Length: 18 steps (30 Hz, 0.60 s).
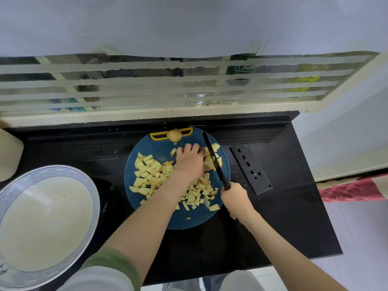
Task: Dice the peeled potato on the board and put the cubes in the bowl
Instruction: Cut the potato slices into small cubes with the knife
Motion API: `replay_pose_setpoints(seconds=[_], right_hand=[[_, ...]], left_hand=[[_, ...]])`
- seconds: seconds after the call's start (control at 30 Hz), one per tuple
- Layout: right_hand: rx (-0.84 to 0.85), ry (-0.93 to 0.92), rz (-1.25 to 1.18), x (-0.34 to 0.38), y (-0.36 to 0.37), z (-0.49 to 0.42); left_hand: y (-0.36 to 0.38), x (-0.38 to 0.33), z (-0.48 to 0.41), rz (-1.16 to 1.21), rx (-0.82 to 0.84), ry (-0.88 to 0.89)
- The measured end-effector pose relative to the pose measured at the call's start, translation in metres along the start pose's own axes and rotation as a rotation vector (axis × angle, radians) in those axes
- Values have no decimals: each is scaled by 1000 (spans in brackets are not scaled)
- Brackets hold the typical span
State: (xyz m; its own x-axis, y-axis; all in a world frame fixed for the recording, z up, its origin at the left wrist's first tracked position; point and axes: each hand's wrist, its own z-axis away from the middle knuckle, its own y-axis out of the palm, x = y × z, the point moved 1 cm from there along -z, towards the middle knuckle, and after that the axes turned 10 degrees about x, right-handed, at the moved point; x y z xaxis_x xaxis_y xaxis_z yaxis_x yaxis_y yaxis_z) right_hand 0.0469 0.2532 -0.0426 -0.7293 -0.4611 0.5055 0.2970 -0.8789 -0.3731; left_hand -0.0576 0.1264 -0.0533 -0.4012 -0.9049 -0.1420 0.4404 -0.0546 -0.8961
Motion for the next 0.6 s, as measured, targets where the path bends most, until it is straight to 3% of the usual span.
replay_pose_setpoints(seconds=[0.3, 0.43, 0.6], right_hand=[[-5, 70, 35, 14, 2, -19], [-20, 29, -75, 28, 0, -26], [-40, -29, -118, 16, -1, -7]], left_hand=[[1, 3, 0, -31, -10, 37], [-1, 3, 1, -31, 2, 24], [2, 4, 8, 202, 38, -53]])
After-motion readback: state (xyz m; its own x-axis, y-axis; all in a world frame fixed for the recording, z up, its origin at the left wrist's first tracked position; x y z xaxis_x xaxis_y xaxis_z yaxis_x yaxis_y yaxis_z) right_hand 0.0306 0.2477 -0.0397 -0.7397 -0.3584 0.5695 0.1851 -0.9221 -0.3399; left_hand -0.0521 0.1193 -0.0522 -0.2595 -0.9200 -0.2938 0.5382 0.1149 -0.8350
